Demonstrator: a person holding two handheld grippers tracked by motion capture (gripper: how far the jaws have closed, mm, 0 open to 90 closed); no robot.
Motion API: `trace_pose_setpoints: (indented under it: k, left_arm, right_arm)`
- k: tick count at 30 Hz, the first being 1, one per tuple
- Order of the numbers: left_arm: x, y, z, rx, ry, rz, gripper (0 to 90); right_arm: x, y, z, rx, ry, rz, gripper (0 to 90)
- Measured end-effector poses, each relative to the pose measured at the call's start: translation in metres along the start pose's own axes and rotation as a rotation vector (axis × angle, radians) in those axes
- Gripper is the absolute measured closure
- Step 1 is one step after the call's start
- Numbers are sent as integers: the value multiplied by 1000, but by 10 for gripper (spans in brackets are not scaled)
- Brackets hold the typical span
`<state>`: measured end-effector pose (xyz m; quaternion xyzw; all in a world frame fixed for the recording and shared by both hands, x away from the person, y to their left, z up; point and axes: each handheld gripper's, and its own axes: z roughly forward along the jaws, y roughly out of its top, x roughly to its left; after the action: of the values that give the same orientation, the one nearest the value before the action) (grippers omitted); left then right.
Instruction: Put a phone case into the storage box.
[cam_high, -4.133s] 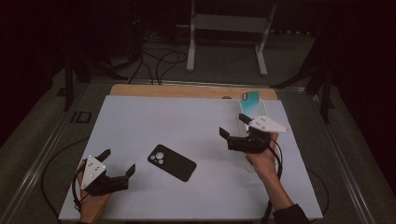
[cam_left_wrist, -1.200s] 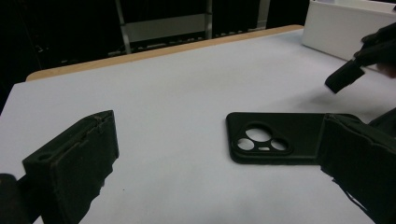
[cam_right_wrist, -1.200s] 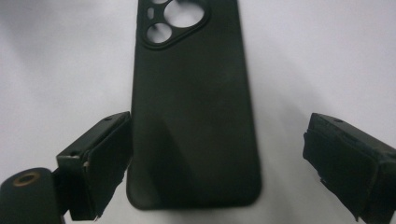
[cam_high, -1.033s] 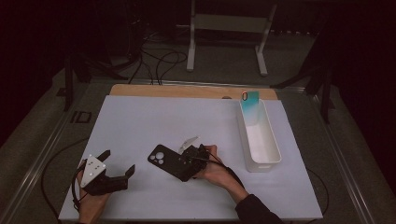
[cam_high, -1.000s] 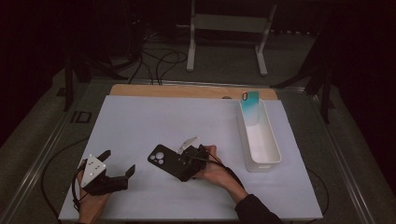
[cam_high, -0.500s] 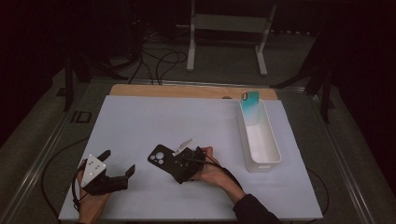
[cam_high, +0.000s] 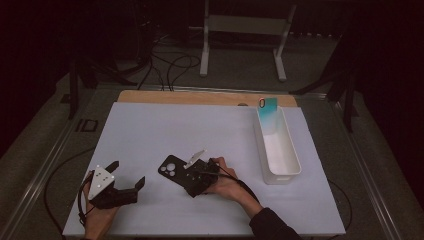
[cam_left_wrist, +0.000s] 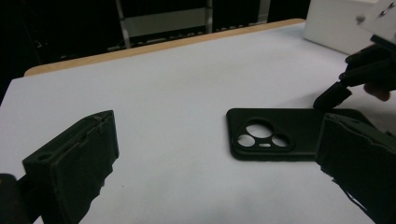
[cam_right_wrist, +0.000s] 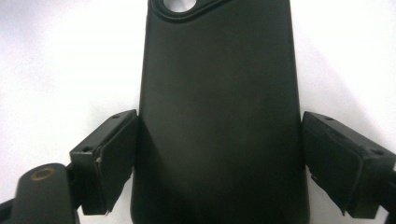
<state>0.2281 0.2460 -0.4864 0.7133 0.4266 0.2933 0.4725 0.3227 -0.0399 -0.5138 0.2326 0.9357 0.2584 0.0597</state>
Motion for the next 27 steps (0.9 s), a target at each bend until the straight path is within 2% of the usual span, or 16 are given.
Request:
trace_pose_setpoints:
  k: [1,3,7,8,11,13,22,27]
  left_arm:
    - [0,0,0,2,1,-2,0]
    - [0,0,0,2,2,-4,0]
    - [1,0,0,7,3,-8,0]
    - [1,0,1,8,3,-9,0]
    - [1,0,1,13,4,-10,0]
    - [1,0,2,19,5,-13,0]
    - [-1,2,2,28,-5,-31,0]
    - [-4,11,3,21,-24,-47,0]
  right_arm:
    - [-1,0,0,4,1,-20,142]
    - [0,-1,-1,-4,-6,-28,144]
    - [1,-1,-2,-16,-10,-22,149]
    - [2,-1,-3,-22,-9,-7,149]
    - [1,-1,-7,-43,-10,-14,151]
    - [-1,-1,-11,-62,-10,7,151]
    - [-8,-4,-32,-154,-30,38,149]
    - [-10,-5,-45,-218,-44,60,149]
